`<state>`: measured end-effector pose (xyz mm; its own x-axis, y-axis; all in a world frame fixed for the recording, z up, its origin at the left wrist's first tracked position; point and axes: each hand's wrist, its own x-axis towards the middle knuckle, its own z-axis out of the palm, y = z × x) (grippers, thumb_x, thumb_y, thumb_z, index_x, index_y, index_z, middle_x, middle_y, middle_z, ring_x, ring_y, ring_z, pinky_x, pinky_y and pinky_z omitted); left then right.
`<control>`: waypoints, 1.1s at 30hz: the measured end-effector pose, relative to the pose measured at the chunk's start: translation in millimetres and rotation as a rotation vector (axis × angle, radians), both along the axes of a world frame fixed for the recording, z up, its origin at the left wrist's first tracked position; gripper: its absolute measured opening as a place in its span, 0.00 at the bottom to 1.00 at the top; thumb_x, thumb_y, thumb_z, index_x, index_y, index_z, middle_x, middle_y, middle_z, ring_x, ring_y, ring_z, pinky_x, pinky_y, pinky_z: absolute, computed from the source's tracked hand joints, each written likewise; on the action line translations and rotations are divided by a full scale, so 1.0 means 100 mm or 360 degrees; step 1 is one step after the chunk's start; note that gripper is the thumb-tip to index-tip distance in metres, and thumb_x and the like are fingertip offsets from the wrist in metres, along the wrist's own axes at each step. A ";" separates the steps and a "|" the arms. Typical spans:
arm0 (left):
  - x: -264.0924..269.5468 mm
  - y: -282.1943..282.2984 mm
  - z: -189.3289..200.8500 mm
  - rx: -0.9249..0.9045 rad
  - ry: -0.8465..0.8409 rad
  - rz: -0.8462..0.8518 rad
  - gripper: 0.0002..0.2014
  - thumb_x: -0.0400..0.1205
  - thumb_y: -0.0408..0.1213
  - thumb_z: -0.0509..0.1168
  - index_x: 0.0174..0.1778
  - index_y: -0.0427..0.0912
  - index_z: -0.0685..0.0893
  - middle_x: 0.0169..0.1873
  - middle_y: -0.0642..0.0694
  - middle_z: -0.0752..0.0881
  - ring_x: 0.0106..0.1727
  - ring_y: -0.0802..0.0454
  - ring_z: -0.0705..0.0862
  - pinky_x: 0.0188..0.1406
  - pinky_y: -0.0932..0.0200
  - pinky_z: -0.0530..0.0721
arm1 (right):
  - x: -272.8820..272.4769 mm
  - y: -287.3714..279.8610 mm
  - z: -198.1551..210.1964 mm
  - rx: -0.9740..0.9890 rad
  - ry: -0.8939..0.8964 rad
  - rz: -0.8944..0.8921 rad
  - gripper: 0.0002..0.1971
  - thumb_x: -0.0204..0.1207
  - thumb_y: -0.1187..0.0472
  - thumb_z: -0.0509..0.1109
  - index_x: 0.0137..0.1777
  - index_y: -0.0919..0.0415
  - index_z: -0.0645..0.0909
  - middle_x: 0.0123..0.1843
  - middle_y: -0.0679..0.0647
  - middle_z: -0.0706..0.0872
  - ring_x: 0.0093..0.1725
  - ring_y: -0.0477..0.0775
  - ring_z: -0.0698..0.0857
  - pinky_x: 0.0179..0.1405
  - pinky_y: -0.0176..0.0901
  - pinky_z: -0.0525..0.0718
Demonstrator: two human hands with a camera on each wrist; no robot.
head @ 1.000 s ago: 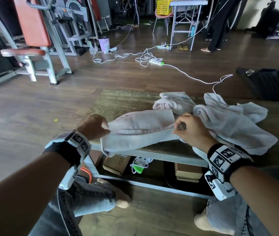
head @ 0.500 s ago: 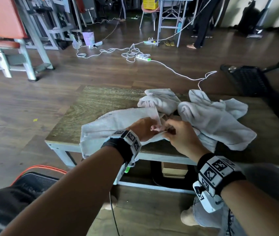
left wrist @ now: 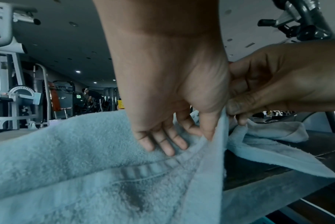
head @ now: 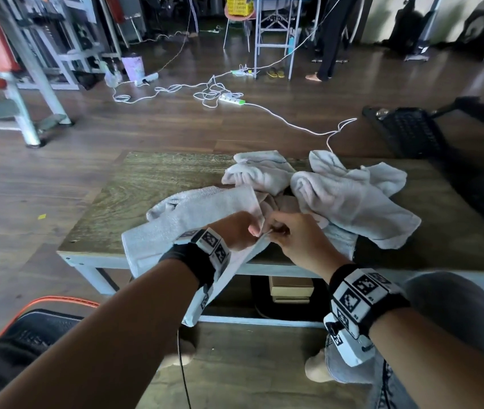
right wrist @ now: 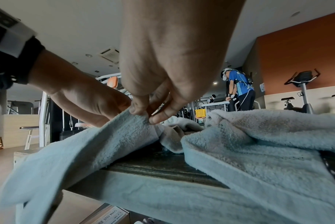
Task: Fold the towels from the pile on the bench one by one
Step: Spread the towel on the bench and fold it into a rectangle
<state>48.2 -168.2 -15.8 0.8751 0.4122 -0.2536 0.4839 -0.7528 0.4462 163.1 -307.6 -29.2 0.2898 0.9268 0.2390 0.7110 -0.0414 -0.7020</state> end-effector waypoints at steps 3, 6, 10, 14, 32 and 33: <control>-0.05 0.01 -0.01 -0.0124 -0.0149 0.0131 0.06 0.81 0.34 0.68 0.53 0.42 0.84 0.54 0.47 0.86 0.52 0.55 0.82 0.48 0.69 0.76 | -0.02 0.00 0.02 0.0017 -0.0002 -0.0036 0.04 0.76 0.69 0.76 0.46 0.60 0.87 0.36 0.40 0.86 0.39 0.35 0.84 0.41 0.25 0.76; -0.15 0.00 0.01 -0.0200 -0.0166 0.0132 0.13 0.82 0.35 0.68 0.63 0.42 0.82 0.58 0.47 0.84 0.59 0.51 0.83 0.57 0.62 0.79 | -0.03 0.01 0.06 0.0038 0.0021 -0.0073 0.03 0.76 0.67 0.77 0.47 0.60 0.88 0.39 0.41 0.88 0.42 0.35 0.86 0.44 0.28 0.80; -0.20 -0.06 0.04 -0.0110 -0.0187 0.0088 0.11 0.85 0.31 0.59 0.60 0.38 0.83 0.56 0.43 0.84 0.58 0.48 0.83 0.56 0.58 0.79 | -0.09 0.05 0.11 0.0080 0.0008 -0.0014 0.03 0.75 0.66 0.77 0.46 0.58 0.88 0.43 0.46 0.91 0.46 0.40 0.88 0.51 0.37 0.85; -0.23 -0.08 0.01 -0.0079 -0.0340 0.0204 0.08 0.84 0.32 0.59 0.54 0.34 0.81 0.46 0.44 0.83 0.47 0.47 0.83 0.37 0.68 0.74 | -0.15 0.10 0.14 0.0154 -0.0034 -0.0017 0.05 0.74 0.67 0.78 0.45 0.58 0.89 0.40 0.45 0.91 0.42 0.41 0.88 0.48 0.41 0.87; -0.46 -0.02 0.21 -0.0164 -0.0710 0.0347 0.11 0.84 0.35 0.66 0.43 0.32 0.89 0.30 0.44 0.80 0.28 0.58 0.74 0.26 0.68 0.69 | -0.15 0.23 0.21 0.0293 0.0048 -0.0113 0.06 0.71 0.68 0.81 0.46 0.60 0.91 0.40 0.48 0.92 0.42 0.43 0.90 0.47 0.41 0.89; -0.46 -0.03 0.20 -0.0164 -0.0749 0.0345 0.09 0.83 0.34 0.68 0.44 0.33 0.90 0.32 0.44 0.81 0.30 0.56 0.75 0.27 0.71 0.69 | -0.16 0.23 0.22 0.0306 0.0059 -0.0113 0.06 0.70 0.68 0.82 0.45 0.60 0.92 0.40 0.48 0.92 0.41 0.43 0.90 0.46 0.40 0.88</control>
